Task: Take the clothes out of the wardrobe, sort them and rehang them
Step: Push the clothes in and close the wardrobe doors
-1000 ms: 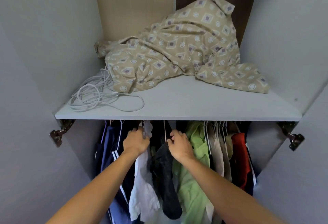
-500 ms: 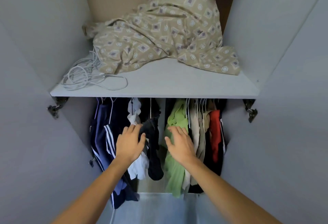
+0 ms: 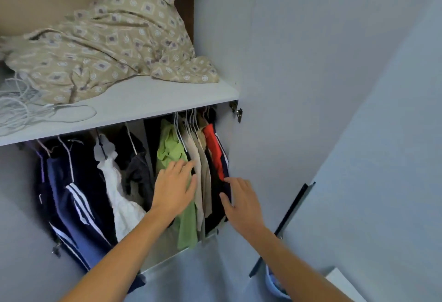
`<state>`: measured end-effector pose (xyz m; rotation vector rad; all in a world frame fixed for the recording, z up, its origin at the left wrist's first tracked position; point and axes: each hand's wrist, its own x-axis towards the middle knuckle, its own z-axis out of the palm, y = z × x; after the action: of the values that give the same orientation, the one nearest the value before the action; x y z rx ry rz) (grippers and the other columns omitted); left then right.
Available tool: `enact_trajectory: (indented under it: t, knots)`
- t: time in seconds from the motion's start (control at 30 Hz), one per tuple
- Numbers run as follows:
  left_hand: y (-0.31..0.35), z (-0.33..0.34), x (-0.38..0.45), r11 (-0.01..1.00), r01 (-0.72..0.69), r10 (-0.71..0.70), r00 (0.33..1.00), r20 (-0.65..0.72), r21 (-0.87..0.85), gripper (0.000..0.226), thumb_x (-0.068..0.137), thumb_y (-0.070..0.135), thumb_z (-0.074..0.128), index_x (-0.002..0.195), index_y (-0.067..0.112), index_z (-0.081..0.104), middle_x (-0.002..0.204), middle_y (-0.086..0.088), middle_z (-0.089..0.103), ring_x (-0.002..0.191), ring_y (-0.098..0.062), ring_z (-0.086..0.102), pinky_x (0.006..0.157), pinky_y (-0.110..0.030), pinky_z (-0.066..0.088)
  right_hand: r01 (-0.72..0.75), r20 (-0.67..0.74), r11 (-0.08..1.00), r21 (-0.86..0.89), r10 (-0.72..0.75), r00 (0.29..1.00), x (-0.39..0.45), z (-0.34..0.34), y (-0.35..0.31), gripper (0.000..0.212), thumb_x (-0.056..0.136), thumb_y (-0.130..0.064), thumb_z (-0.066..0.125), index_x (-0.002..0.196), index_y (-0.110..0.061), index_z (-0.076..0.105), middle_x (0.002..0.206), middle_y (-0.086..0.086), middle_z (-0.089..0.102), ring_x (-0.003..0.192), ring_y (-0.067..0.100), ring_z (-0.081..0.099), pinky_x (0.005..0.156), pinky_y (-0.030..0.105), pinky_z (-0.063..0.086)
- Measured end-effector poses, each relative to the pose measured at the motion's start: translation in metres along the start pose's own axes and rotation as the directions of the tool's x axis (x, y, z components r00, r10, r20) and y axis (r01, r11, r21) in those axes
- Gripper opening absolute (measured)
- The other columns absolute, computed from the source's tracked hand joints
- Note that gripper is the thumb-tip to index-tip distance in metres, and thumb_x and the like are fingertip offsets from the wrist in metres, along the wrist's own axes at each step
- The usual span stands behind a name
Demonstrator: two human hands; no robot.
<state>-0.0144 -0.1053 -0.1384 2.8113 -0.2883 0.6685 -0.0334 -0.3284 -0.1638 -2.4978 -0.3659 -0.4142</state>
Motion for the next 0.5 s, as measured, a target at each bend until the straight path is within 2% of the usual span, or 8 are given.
enact_trajectory:
  t: [0.17, 0.3, 0.4, 0.5]
  knots:
    - [0.094, -0.014, 0.030, 0.969, -0.227, 0.219, 0.972, -0.083, -0.103, 0.045, 0.106, 0.036, 0.051, 0.148, 0.020, 0.055, 0.139, 0.002, 0.058, 0.128, -0.022, 0.054, 0.096, -0.040, 0.050, -0.065, -0.177, 0.998, -0.008, 0.063, 0.982, -0.042, -0.061, 0.034, 0.028, 0.103, -0.031, 0.056, 0.129, -0.022, 0.056, 0.120, -0.007, 0.060, 0.113, 0.016, 0.053, 0.095, 0.035, 0.050]
    - [0.164, -0.029, 0.055, 0.900, -0.427, 0.407, 0.896, -0.177, -0.092, 0.052, 0.105, 0.035, 0.055, 0.154, 0.020, 0.049, 0.158, -0.005, 0.046, 0.145, -0.028, 0.044, 0.111, -0.044, 0.043, -0.104, -0.325, 0.995, 0.013, 0.102, 0.940, -0.062, -0.091, 0.060, 0.019, 0.101, -0.025, 0.058, 0.120, -0.024, 0.053, 0.114, -0.010, 0.054, 0.105, 0.012, 0.054, 0.089, 0.035, 0.053]
    - [0.215, -0.041, 0.072, 0.837, -0.545, 0.521, 0.824, -0.224, -0.055, 0.055, 0.106, 0.035, 0.054, 0.158, 0.021, 0.045, 0.169, -0.007, 0.034, 0.157, -0.029, 0.029, 0.122, -0.048, 0.033, -0.152, -0.429, 0.988, 0.037, 0.153, 0.890, -0.069, -0.107, 0.079, 0.029, 0.096, -0.016, 0.065, 0.122, -0.019, 0.052, 0.121, -0.005, 0.049, 0.106, 0.014, 0.048, 0.092, 0.036, 0.051]
    - [0.253, -0.047, 0.085, 0.781, -0.624, 0.610, 0.757, -0.235, 0.019, 0.057, 0.106, 0.035, 0.053, 0.160, 0.022, 0.042, 0.173, -0.007, 0.025, 0.161, -0.030, 0.020, 0.127, -0.049, 0.024, -0.231, -0.418, 0.961, 0.154, 0.275, 0.866, -0.066, -0.112, 0.097, 0.056, 0.097, -0.018, 0.066, 0.148, -0.016, 0.042, 0.148, 0.001, 0.042, 0.134, 0.018, 0.043, 0.113, 0.032, 0.040]
